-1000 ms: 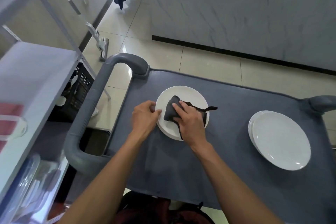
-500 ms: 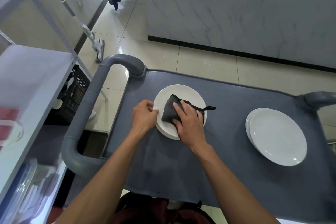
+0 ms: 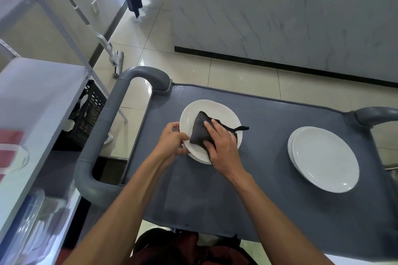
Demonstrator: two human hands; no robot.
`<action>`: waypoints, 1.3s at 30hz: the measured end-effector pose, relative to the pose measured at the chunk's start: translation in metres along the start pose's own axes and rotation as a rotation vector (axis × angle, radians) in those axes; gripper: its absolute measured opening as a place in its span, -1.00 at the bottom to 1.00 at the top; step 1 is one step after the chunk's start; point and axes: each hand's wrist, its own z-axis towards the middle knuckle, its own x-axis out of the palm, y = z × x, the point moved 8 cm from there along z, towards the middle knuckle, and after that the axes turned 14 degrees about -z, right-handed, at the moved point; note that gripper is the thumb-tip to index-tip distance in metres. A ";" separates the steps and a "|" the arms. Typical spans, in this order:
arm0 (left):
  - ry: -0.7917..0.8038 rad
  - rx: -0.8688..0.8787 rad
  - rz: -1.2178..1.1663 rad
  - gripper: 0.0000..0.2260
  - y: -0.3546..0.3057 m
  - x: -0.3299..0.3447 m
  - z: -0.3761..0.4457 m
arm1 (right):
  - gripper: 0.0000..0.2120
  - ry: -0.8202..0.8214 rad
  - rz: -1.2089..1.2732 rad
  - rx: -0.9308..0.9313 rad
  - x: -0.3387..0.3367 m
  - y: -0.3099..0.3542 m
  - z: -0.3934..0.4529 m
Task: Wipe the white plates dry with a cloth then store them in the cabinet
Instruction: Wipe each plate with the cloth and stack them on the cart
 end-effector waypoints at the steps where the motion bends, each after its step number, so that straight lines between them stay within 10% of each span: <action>1: 0.025 -0.012 -0.020 -0.62 0.001 0.002 -0.003 | -0.45 0.003 0.004 -0.007 0.000 0.001 -0.001; 10: 0.279 -0.017 -0.084 -0.30 0.013 0.013 -0.020 | -0.46 -0.007 0.077 -0.066 0.001 0.006 -0.009; 39: 0.528 -0.066 0.001 -0.38 0.015 0.076 -0.052 | -0.49 -0.185 -0.247 -0.048 -0.092 0.018 -0.006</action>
